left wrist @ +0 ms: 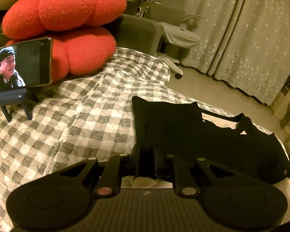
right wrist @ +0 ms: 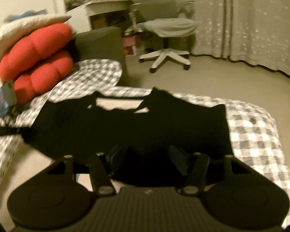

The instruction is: Fold clothes

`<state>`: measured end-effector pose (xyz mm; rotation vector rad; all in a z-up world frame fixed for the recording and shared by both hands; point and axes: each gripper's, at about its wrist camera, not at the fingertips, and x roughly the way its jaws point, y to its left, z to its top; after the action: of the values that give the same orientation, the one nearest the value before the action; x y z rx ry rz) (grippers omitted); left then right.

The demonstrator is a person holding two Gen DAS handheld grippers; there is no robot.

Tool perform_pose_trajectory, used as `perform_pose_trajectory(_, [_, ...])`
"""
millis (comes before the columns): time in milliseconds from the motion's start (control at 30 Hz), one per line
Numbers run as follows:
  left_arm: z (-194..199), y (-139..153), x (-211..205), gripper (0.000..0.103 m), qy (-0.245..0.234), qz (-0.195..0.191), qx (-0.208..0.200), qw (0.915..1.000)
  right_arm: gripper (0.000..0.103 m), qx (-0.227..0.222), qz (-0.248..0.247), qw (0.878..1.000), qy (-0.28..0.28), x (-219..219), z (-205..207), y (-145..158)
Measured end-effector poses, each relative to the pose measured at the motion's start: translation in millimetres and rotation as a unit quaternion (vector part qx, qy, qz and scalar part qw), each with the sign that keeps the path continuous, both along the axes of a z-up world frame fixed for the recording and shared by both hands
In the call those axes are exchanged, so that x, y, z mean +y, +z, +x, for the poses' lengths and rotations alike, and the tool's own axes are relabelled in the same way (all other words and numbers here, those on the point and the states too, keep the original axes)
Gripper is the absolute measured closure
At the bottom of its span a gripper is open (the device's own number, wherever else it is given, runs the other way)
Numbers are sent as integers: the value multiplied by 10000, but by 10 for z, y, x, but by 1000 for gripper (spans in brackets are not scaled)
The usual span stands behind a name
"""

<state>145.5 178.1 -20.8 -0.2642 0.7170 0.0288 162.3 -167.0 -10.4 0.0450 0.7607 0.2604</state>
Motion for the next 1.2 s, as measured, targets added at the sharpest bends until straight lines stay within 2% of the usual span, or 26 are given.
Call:
perform_pose_trajectory(233, [-23,-7,-69,89,-13,295,-83,9995,43,-156,421,9984,-349,63,149,350])
perform_pose_trajectory(333, [-32,-9,-98,89,-19,421,-118,9990,34,-103,815,9956,-441,96,120,417])
perform_pose_trajectory(467, [-38,-8,-102,83,96,501,-134,9986,34,101,1348,9901,-374,143,73,452])
perform_pose_trajectory(567, [-27,16,-67,83,251,472,-136,9985,34,136,1516,9880,-257,111,52,475])
perform_pose_trajectory(667, [-15,39,-29,84,362,477,-170,9981,34,57,1663,9853,-381,-71,100,522])
perform_pose_trajectory(867, [-15,133,141,84,442,79,-329,9985,35,-238,1657,9812,-964,-708,239,535])
perform_pose_trajectory(933, [-38,168,162,84,397,15,-443,9982,40,-222,1642,9796,-1137,-893,284,490])
perform_pose_trajectory(1200, [8,145,147,84,24,-382,-534,9978,50,-45,1174,9851,-1258,-1060,423,285])
